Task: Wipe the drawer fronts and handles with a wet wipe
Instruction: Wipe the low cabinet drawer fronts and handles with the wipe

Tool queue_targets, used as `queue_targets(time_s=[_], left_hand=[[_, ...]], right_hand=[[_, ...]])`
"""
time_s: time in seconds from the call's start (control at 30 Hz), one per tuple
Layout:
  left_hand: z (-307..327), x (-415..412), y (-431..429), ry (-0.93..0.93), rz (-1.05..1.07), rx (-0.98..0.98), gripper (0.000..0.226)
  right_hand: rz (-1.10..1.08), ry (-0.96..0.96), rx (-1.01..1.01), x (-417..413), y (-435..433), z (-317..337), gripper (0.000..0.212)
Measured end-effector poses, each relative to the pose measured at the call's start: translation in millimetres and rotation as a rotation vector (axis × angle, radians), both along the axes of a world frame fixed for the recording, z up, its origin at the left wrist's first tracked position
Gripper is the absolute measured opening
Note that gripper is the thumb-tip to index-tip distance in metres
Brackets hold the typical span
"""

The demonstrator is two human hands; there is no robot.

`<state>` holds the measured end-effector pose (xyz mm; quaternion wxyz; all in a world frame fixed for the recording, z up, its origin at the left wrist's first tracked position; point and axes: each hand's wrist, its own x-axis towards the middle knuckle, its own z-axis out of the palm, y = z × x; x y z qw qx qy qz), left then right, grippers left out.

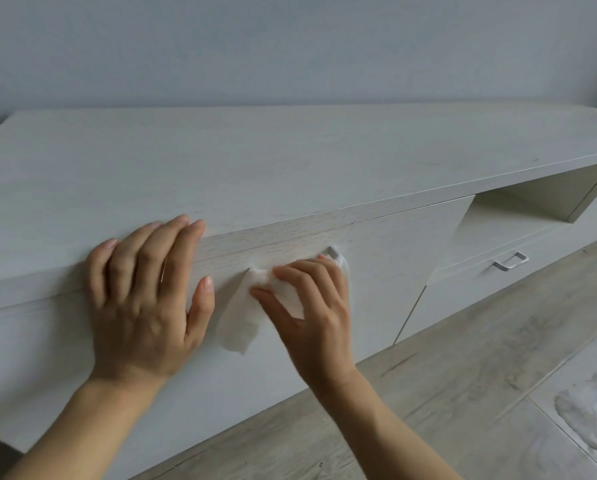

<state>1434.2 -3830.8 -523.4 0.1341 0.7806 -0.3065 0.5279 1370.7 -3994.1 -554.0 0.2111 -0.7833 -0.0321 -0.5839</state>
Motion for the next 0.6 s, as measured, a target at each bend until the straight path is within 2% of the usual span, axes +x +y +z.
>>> queue_targets(time_s=[0.1,0.23,0.4,0.6], left_hand=[[5,-2,6,0.026,-0.01,0.042,0.046],[9,0,23,0.004,-0.048,0.123,0.045],[-1,11,52,0.072,-0.093,0.077,0.045],[-10,14,44,0.17,-0.112,-0.006,0.045]], right_hand=[[-0.027,0.004,0.047,7,22,1,0.019],[0.035,-0.038,0.062,0,5,2,0.016],[0.015,-0.025,0.095,-2,8,-1,0.017],[0.04,-0.035,0.104,5,22,0,0.011]])
